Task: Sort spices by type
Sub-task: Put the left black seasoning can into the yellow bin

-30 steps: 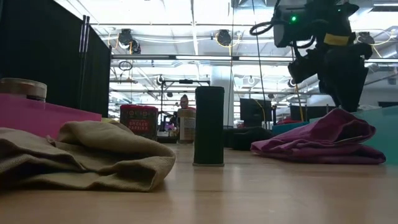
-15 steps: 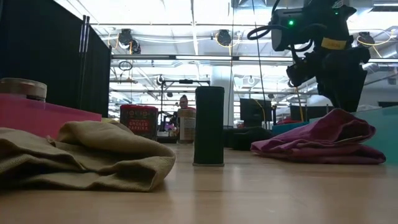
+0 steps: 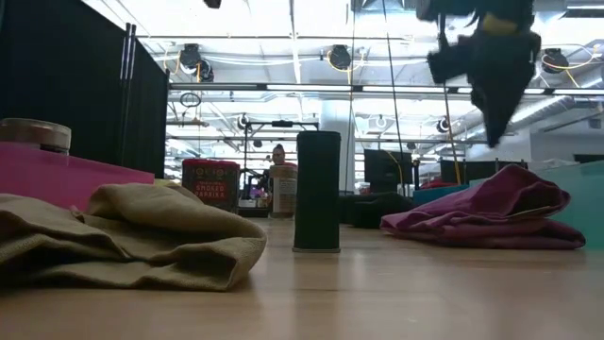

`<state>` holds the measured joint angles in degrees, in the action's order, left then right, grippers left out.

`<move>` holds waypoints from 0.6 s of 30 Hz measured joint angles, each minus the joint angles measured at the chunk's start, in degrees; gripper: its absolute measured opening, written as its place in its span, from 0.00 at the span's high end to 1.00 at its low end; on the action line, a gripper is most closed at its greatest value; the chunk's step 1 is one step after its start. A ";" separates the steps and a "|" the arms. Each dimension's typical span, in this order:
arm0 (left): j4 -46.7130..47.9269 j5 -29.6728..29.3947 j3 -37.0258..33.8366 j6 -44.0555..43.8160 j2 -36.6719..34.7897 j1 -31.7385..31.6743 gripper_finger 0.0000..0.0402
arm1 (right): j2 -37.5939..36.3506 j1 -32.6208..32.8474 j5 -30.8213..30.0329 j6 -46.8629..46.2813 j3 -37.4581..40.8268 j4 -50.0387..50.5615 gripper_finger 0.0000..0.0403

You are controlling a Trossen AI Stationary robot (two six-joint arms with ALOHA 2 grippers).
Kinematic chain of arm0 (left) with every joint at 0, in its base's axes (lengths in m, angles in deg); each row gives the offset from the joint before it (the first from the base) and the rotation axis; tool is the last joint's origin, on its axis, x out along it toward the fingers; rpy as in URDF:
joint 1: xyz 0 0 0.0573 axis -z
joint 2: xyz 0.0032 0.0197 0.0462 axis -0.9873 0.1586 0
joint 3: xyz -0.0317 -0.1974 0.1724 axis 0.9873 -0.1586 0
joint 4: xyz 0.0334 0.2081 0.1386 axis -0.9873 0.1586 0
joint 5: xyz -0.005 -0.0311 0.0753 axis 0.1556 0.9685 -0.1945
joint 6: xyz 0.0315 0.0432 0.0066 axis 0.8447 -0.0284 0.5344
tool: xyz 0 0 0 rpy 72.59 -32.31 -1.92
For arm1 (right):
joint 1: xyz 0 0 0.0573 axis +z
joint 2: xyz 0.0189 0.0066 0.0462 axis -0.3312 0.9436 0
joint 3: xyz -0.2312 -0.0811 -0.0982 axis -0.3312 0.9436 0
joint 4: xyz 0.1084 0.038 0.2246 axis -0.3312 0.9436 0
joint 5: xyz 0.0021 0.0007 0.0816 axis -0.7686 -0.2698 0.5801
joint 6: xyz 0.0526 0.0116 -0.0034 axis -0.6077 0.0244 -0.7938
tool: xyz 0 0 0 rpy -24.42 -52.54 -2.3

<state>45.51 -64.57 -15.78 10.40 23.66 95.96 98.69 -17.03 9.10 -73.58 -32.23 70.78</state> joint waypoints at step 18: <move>2.78 -2.20 0.00 -7.59 0.00 0.74 0.43 | -6.00 25.54 -42.36 17.50 0.02 -39.21 0.47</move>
<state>48.29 -66.77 -15.78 2.82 23.66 96.70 92.70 8.52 -33.26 -56.08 -32.20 31.57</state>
